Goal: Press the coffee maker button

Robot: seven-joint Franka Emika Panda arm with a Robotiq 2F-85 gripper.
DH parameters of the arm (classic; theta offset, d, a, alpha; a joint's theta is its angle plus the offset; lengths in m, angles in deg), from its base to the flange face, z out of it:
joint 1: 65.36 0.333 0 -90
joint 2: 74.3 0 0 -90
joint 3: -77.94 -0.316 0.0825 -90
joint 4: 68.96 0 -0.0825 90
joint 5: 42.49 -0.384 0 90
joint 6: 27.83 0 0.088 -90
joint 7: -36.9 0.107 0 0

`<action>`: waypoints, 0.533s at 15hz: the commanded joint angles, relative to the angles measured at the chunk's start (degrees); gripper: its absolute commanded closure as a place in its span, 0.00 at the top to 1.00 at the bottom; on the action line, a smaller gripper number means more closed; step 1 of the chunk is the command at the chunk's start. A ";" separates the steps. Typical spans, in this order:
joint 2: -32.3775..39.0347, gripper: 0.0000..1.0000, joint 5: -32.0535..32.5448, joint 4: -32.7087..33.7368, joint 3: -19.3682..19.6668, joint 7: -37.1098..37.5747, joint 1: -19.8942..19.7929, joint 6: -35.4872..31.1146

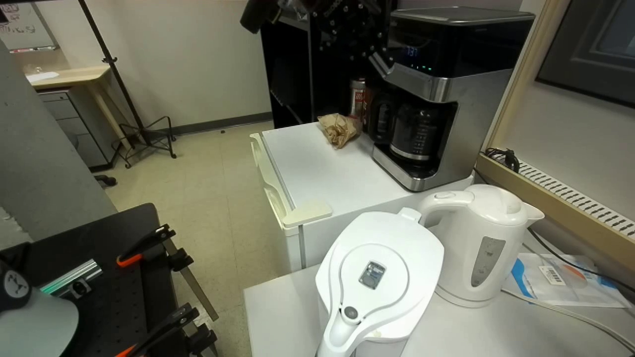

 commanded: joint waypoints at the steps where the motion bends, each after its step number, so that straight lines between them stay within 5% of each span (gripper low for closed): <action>1: 6.49 0.02 2.36 5.92 -0.27 2.74 -0.31 -2.77; 8: 14.46 0.01 2.76 13.08 -0.88 4.30 0.58 -4.72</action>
